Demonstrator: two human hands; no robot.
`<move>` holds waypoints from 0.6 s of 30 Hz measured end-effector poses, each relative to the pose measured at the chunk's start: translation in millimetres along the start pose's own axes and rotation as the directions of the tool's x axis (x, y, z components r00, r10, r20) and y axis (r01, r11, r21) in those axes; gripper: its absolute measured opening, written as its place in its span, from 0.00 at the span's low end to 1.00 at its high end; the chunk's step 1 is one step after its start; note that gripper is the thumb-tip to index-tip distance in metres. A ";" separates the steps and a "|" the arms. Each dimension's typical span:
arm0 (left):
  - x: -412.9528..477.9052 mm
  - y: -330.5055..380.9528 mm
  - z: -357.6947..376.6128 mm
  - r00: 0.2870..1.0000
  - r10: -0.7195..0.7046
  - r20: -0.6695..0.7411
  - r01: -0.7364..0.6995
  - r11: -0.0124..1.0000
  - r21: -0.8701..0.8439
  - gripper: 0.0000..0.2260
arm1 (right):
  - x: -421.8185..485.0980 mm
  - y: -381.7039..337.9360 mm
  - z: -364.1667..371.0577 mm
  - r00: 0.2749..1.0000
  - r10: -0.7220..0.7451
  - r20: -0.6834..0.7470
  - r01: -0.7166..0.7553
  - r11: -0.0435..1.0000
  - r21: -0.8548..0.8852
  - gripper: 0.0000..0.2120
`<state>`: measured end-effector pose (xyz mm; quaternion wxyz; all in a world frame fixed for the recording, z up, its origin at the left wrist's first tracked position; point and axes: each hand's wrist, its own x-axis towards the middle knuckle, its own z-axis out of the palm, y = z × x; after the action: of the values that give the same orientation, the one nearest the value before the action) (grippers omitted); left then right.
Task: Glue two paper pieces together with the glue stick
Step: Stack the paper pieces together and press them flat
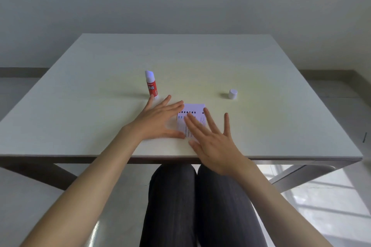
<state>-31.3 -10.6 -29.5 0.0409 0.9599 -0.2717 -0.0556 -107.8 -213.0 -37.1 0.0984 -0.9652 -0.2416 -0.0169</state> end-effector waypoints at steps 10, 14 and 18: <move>6.1 -8.8 6.2 0.999 -0.051 -0.003 0.051 0.993 -0.108 0.43 | 53.5 19.2 -0.1 0.989 0.084 0.124 -0.066 0.988 -0.139 0.27; 5.7 -7.8 7.5 0.998 -0.055 0.002 0.055 0.989 -0.138 0.43 | 40.5 12.5 9.0 0.988 -0.033 0.152 0.044 0.997 -0.068 0.27; 5.9 -6.8 10.6 0.996 -0.081 0.021 0.084 0.980 -0.181 0.44 | 52.5 36.7 -7.1 0.974 0.156 0.167 -0.132 0.981 -0.142 0.26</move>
<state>-24.2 -8.4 -41.3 0.1239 0.9622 -0.2257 -0.0884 -44.1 -221.8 -32.6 0.0145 -0.9823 -0.1770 0.0604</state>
